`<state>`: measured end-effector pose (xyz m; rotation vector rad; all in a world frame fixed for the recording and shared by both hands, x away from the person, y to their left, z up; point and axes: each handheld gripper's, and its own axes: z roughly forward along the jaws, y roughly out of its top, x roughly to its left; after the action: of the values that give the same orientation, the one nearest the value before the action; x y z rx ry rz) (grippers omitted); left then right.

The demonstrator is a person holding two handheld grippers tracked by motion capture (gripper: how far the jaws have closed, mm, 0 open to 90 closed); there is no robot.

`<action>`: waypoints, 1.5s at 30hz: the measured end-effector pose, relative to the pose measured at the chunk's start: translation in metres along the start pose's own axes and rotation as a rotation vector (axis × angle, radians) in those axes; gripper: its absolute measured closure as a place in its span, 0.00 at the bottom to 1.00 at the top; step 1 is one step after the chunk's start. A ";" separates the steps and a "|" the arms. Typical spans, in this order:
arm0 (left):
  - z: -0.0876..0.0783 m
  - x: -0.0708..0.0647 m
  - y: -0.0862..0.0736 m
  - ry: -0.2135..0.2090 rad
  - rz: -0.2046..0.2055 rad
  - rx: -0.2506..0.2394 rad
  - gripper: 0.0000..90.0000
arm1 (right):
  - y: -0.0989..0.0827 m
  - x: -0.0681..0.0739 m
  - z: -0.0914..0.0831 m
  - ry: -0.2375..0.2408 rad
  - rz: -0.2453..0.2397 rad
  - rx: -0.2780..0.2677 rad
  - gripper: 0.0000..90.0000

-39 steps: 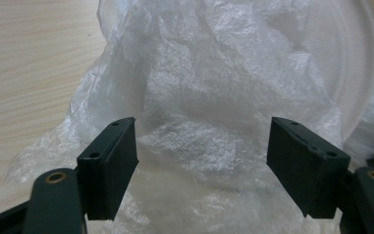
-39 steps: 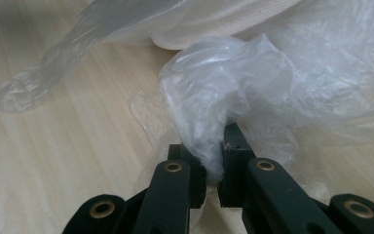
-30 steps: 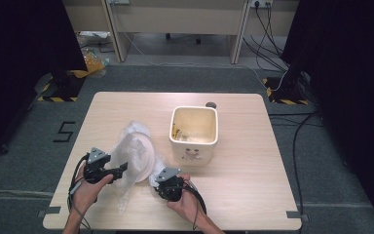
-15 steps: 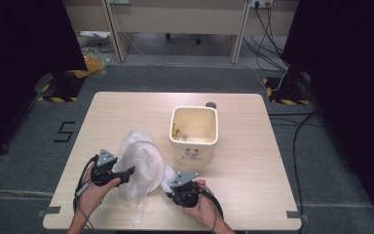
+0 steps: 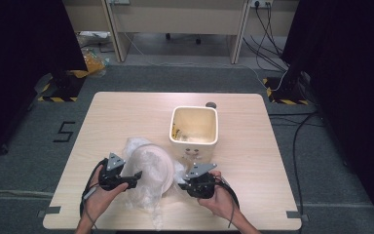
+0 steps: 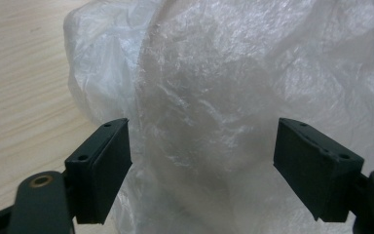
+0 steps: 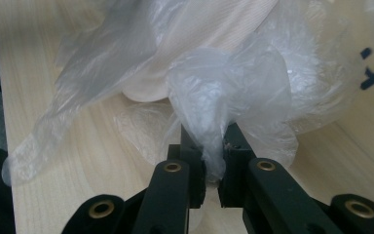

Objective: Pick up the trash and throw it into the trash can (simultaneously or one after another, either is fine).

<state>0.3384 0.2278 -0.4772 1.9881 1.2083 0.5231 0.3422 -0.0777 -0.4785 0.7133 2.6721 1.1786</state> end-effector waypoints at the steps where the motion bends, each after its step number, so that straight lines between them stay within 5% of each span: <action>1: 0.000 -0.001 0.000 -0.004 0.000 0.004 0.23 | -0.001 -0.002 -0.002 -0.003 0.006 -0.008 0.93; 13: 0.006 -0.033 0.005 -0.056 0.073 -0.003 0.23 | -0.040 -0.011 -0.033 -0.059 0.088 -0.004 0.93; 27: 0.031 -0.095 0.024 -0.152 0.202 0.017 0.23 | -0.091 -0.031 -0.086 -0.141 0.204 0.007 0.93; 45: 0.070 -0.177 0.053 -0.272 0.295 0.013 0.23 | -0.149 -0.065 -0.142 -0.285 0.417 -0.035 0.92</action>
<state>0.3313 0.0301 -0.4765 2.1800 0.7607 0.3714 0.3020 -0.2888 -0.4936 1.3664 2.3265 1.0990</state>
